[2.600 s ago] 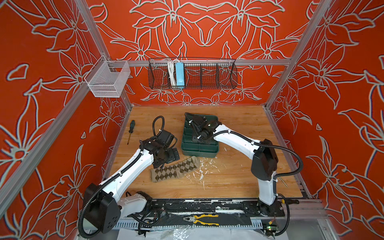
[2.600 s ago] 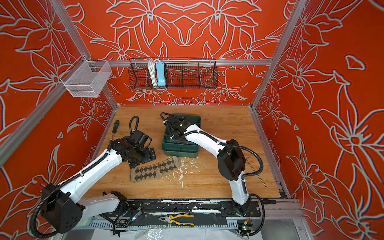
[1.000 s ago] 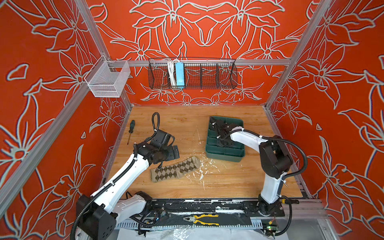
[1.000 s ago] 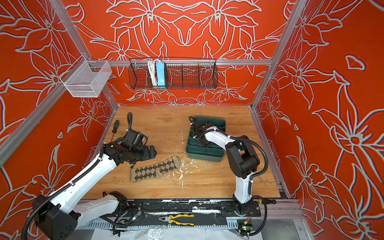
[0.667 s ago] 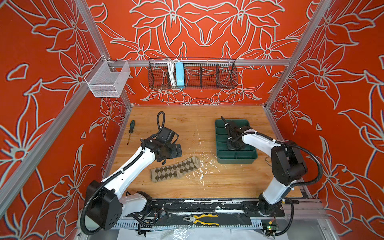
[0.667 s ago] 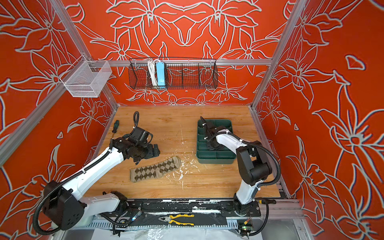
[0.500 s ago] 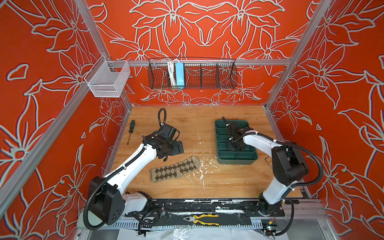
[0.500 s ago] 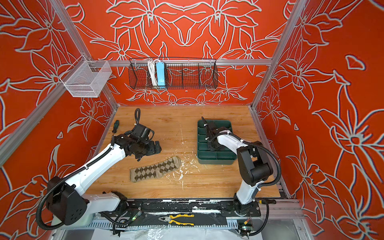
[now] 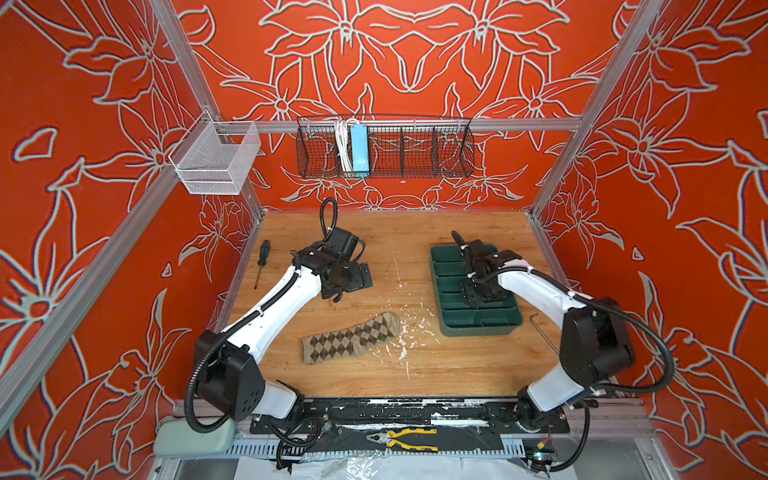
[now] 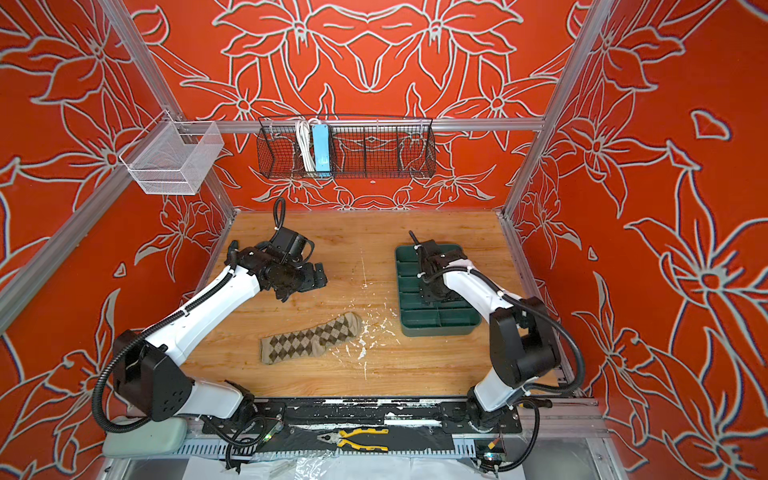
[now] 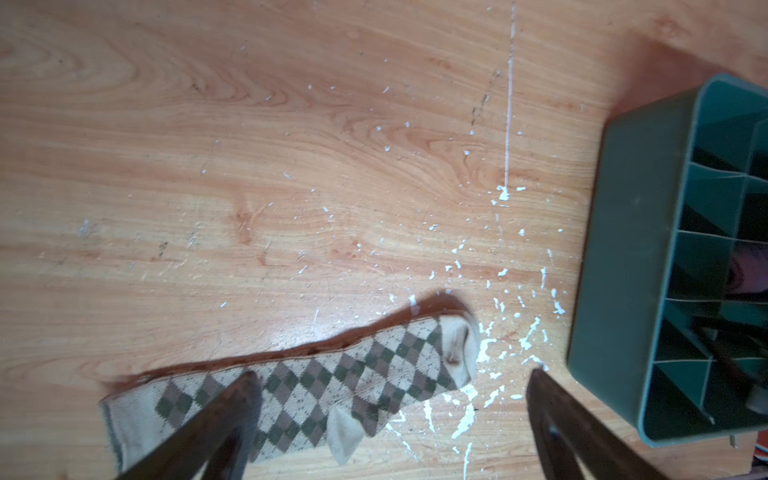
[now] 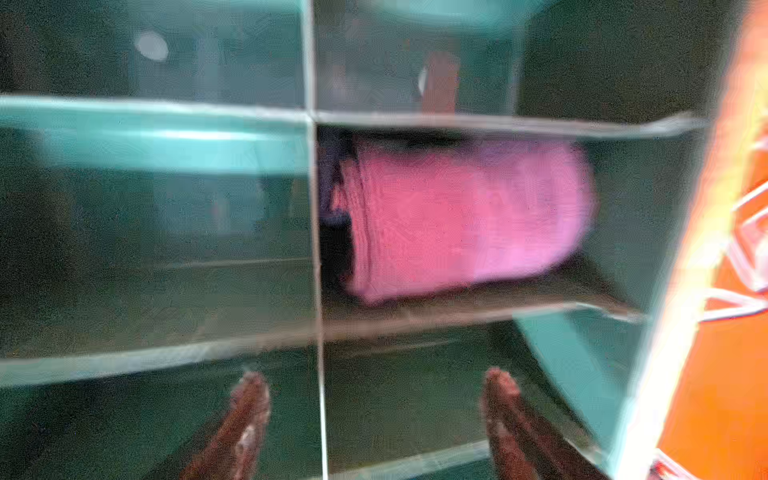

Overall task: Roll the socks
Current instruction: 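Move the right gripper toward the argyle sock's toe end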

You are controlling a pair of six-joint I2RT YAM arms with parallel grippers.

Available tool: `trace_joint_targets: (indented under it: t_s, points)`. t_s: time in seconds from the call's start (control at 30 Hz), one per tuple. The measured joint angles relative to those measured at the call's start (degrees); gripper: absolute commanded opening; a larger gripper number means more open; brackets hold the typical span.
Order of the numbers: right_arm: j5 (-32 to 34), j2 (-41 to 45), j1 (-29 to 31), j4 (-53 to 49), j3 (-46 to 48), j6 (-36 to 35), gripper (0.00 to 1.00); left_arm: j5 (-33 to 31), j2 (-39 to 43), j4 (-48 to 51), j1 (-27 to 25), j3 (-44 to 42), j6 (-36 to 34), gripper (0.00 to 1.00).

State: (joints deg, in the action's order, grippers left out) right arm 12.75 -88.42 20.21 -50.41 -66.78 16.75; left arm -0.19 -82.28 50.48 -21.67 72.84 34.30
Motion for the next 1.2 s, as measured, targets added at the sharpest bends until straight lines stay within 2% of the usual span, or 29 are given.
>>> trace_joint_targets:
  t_s: [0.13, 0.27, 0.33, 0.43, 0.57, 0.77, 0.9, 1.03, 1.2]
  points:
    - [-0.7, 8.3, 2.4, 0.6, -0.3, -0.5, 0.86, -1.0, 0.6, 0.3, 1.7, -3.4, 0.1, 0.97]
    - [-4.2, 14.7, 10.2, 4.4, -0.4, 0.4, 0.87, -1.4, 3.0, 2.4, 3.9, -7.4, 0.9, 0.97]
    - [-6.4, 14.9, 14.5, 6.1, -1.2, 1.6, 0.87, -1.9, 4.4, 4.5, 5.2, -8.3, 1.9, 0.97]
    - [-9.8, 11.0, 20.3, 9.5, -3.4, 3.5, 0.87, -2.9, 5.9, 7.5, 7.5, -10.1, 3.7, 0.97]
    - [-11.8, 1.8, 26.7, 13.3, -5.6, 4.6, 0.90, -4.3, 5.9, 10.3, 10.6, -14.4, 5.8, 0.97]
    - [-12.4, -9.8, 32.4, 15.7, -6.3, 5.7, 0.92, -5.8, 6.3, 10.9, 11.2, -18.3, 7.3, 0.97]
    - [-12.6, -12.3, 33.2, 17.9, -5.6, 7.5, 0.83, -6.6, 10.0, 9.7, 11.2, -20.6, 7.6, 0.97]
    - [-11.8, -14.4, 33.2, 20.0, -5.3, 9.5, 0.68, -7.5, 13.7, 8.9, 11.2, -22.1, 8.4, 0.97]
    - [-11.0, -18.2, 33.2, 21.0, -5.3, 10.9, 0.56, -7.9, 14.3, 8.5, 11.2, -23.0, 9.1, 0.97]
